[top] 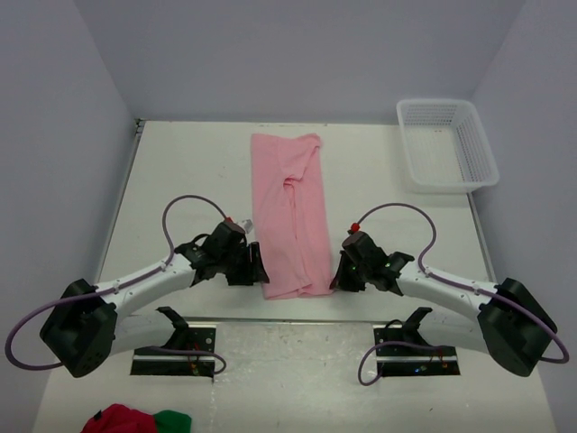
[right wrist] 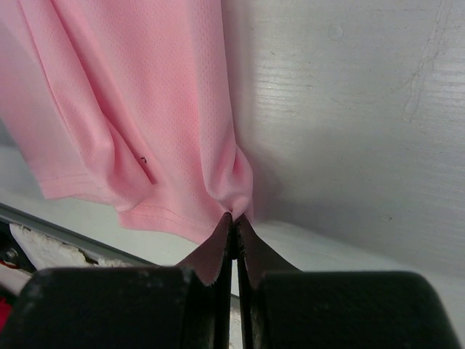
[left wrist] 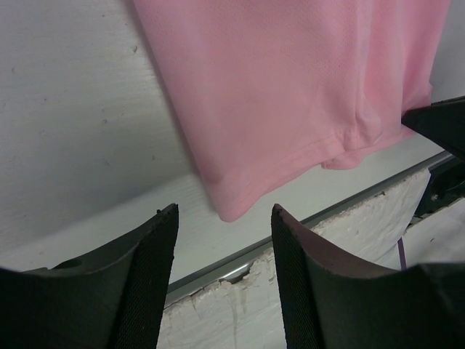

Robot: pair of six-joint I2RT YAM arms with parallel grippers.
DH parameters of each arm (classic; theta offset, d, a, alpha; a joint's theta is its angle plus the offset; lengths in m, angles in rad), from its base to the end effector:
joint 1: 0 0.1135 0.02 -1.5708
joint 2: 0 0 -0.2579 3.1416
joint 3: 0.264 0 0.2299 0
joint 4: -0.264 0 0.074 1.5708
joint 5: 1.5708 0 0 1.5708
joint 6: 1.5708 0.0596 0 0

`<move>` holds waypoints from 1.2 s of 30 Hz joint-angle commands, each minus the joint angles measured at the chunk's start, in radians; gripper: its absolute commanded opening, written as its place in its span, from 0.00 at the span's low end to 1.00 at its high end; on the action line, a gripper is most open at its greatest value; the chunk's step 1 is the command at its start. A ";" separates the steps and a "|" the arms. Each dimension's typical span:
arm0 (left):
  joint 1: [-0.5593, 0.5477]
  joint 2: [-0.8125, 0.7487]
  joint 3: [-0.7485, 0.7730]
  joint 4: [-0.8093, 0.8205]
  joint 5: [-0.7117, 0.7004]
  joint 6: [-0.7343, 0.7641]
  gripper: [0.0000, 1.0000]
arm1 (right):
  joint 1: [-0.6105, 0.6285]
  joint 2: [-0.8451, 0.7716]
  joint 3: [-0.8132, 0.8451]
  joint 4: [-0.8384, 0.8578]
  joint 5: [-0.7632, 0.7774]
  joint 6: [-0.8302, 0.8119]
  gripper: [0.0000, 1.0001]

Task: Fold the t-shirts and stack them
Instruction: Grab the bottom of the folded rectangular tshirt with both arms

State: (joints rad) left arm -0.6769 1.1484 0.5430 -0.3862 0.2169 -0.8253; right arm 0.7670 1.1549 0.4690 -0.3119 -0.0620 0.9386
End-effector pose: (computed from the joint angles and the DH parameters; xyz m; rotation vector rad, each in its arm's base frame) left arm 0.1504 -0.1373 0.1611 -0.1152 2.7567 -0.7802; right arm 0.1399 0.1400 0.1431 0.2094 2.7261 0.6624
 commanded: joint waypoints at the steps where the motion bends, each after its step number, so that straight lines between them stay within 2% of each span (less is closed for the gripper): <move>1: -0.012 0.026 -0.002 0.006 0.029 -0.009 0.55 | 0.006 -0.017 -0.012 -0.003 0.022 0.009 0.00; 14: -0.041 0.117 -0.014 0.076 0.055 -0.031 0.50 | 0.014 0.000 -0.016 0.013 0.018 0.016 0.00; 29: -0.067 0.162 -0.028 0.130 0.079 -0.051 0.39 | 0.018 0.005 -0.027 0.020 0.019 0.020 0.00; 32: -0.070 0.163 -0.032 0.133 0.079 -0.051 0.31 | 0.017 0.006 -0.029 0.019 0.021 0.020 0.00; 36: -0.069 0.162 -0.037 0.138 0.084 -0.049 0.25 | 0.018 0.006 -0.030 0.022 0.022 0.022 0.00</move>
State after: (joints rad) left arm -0.7410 1.3098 0.5175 -0.2821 0.2836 -0.8574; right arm 0.7788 1.1584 0.4480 -0.3061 -0.0620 0.9432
